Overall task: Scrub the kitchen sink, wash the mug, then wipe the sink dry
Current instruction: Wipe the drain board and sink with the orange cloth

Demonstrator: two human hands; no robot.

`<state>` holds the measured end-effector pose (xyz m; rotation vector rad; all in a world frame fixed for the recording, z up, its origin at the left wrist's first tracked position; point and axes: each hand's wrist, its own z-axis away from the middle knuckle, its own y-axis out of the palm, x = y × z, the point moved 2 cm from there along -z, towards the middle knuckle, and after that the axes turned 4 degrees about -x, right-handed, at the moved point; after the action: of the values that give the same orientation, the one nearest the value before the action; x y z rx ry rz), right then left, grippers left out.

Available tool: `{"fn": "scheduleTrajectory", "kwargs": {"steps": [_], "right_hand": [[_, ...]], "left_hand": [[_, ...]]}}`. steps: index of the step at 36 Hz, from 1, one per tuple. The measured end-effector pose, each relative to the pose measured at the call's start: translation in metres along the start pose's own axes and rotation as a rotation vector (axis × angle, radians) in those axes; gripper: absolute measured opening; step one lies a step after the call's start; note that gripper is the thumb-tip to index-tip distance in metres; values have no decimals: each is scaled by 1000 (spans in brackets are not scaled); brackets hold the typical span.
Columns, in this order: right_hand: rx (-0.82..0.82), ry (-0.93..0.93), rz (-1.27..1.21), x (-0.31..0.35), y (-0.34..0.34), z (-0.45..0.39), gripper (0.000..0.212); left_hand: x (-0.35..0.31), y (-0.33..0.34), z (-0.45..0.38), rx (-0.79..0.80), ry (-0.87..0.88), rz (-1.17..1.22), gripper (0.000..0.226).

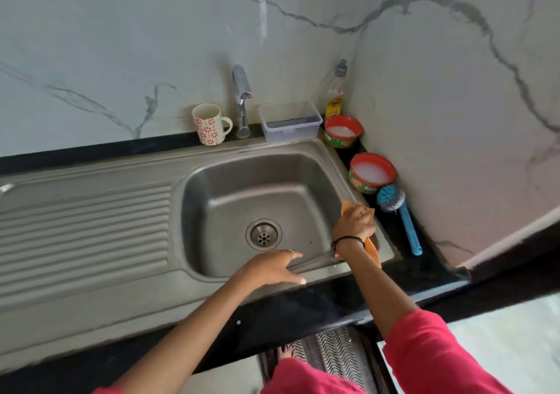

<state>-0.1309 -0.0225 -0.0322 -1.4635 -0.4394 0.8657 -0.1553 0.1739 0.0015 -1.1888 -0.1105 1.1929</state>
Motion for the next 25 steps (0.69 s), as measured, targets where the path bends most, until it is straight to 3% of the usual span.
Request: {"fn": "scheduleTrajectory", "kwargs": {"steps": [8, 16, 25], "right_hand": [[141, 133, -60, -13, -3, 23, 52], [274, 133, 23, -18, -8, 49, 46], [255, 48, 51, -16, -7, 76, 41]], "left_hand": [[-7, 7, 21, -81, 33, -76, 81], [10, 10, 40, -75, -35, -96, 91], [22, 14, 58, -84, -59, -130, 91]]}}
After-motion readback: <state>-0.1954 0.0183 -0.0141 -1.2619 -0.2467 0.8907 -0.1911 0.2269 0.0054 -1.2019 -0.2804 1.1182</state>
